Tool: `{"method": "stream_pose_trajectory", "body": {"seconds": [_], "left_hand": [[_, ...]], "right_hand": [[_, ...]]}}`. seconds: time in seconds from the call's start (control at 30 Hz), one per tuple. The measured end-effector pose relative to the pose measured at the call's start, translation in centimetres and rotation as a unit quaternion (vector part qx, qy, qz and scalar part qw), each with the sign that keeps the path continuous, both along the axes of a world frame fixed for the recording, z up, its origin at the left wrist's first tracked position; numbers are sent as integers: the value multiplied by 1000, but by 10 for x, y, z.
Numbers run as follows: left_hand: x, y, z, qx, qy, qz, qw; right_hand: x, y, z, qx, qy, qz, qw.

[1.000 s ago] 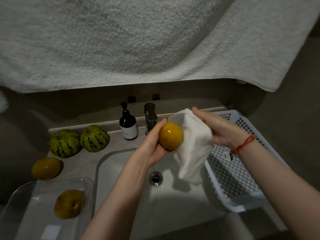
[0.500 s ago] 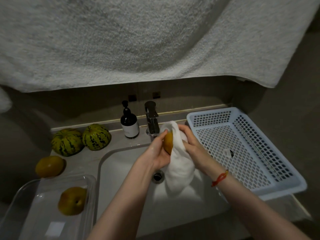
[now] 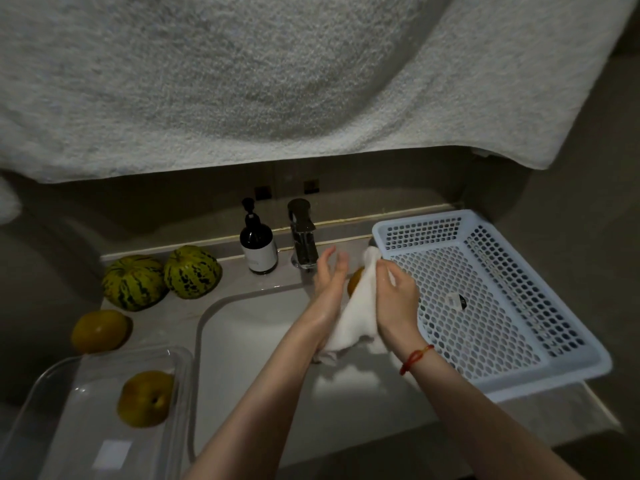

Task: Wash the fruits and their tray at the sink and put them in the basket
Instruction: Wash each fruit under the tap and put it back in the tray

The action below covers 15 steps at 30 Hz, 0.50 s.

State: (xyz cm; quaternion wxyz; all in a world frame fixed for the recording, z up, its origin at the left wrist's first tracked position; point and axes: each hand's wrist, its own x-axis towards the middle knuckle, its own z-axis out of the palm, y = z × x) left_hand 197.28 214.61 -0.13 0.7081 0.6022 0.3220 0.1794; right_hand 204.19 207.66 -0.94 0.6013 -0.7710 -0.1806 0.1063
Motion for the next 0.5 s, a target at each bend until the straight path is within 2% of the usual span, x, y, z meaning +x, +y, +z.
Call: {"method": "stream_pose_trajectory", "body": {"seconds": [0.1, 0.23, 0.3, 0.4, 0.5], "left_hand": [[-2, -9, -3, -75, -74, -54, 993], [12, -16, -2, -141, -54, 53, 987], [13, -15, 1, -222, -63, 98, 968], [11, -10, 3, -363, -74, 82, 925], [4, -6, 8, -402, -69, 52, 911]], "right_hand": [[-1, 4, -7, -1, 60, -15, 998], [-8, 9, -13, -4, 69, -65, 996], [-18, 6, -15, 14, 22, -61, 998], [-26, -1, -18, -7, -80, -3, 997], [-21, -8, -20, -79, -178, 57, 979]]}}
